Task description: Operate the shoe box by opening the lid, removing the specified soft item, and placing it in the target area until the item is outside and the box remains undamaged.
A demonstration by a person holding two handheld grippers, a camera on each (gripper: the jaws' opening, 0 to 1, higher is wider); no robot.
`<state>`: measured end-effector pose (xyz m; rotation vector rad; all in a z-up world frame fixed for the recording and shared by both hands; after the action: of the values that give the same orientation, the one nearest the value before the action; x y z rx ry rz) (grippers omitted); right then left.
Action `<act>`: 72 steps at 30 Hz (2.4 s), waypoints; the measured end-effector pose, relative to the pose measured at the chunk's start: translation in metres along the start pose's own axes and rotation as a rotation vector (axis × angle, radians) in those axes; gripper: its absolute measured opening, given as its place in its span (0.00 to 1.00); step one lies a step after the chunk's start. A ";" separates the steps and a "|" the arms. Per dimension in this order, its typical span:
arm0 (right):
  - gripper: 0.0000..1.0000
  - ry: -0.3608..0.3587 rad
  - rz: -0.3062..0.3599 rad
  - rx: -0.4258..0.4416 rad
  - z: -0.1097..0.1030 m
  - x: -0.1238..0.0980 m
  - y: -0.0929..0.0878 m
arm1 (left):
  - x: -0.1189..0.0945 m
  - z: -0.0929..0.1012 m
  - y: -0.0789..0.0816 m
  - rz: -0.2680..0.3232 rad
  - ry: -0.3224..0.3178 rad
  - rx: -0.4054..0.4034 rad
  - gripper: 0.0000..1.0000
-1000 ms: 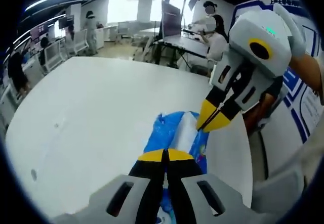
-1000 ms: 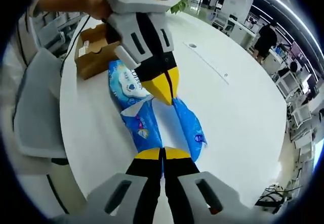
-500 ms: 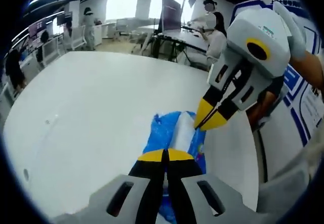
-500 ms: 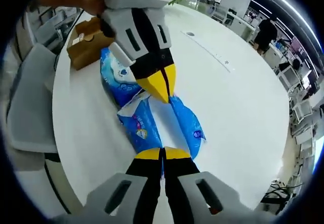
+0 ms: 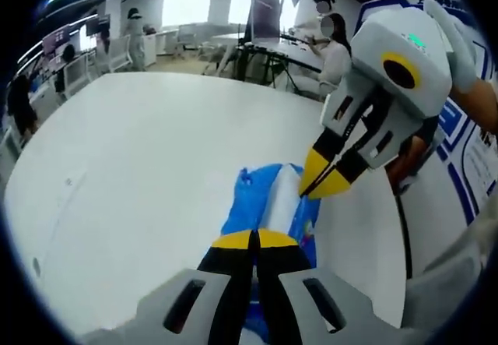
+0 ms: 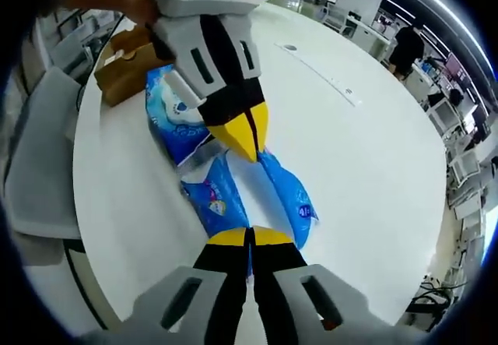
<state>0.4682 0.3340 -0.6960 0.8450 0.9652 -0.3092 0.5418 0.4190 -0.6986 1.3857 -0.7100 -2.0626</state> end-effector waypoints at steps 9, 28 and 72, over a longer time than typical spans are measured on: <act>0.00 -0.005 0.002 -0.010 -0.002 0.002 0.004 | -0.003 -0.003 -0.002 -0.001 0.005 -0.004 0.00; 0.06 -0.022 0.021 -0.018 -0.003 -0.008 0.004 | -0.008 0.002 -0.002 -0.014 0.006 0.022 0.00; 0.25 -0.125 0.072 0.029 -0.030 -0.080 0.037 | -0.120 0.063 -0.033 0.104 0.144 -0.001 0.19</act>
<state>0.4273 0.3707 -0.6209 0.8741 0.8138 -0.3109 0.5155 0.5331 -0.6231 1.4491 -0.7049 -1.8619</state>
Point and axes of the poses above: the point that each gripper's makers call its tool centre point, and the gripper's own axes: x roughly forward along the fingers, z roughly to its right, y roughly out of its top, the point moved 6 cm from there along -x, roughly backward along the fingers, and after that the axes turned 13 degrees about -y, right-handed, at the moved point
